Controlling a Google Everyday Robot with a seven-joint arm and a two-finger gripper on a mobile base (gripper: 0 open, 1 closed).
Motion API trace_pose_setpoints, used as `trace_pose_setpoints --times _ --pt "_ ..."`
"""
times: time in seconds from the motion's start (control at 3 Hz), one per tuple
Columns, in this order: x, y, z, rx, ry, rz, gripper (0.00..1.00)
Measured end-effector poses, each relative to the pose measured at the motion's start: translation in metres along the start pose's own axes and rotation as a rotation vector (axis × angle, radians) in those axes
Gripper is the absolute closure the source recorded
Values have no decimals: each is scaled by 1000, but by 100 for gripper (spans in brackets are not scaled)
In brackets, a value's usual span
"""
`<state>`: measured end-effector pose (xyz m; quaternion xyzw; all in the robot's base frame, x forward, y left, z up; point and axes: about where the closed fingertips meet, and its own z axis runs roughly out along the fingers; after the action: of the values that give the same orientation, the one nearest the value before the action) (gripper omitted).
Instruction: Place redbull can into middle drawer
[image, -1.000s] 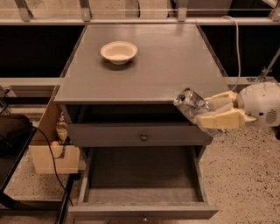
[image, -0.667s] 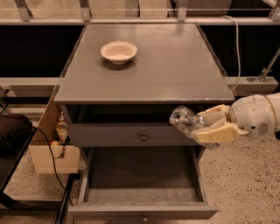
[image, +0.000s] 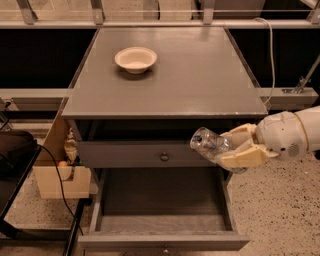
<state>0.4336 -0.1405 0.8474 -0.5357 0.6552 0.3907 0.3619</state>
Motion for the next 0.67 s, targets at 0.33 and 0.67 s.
trace_pose_setpoints --times 0.33,0.67 --pt "16 -2 14 -39 39 -44 100" --pt "35 -3 26 -58 92 -104 100"
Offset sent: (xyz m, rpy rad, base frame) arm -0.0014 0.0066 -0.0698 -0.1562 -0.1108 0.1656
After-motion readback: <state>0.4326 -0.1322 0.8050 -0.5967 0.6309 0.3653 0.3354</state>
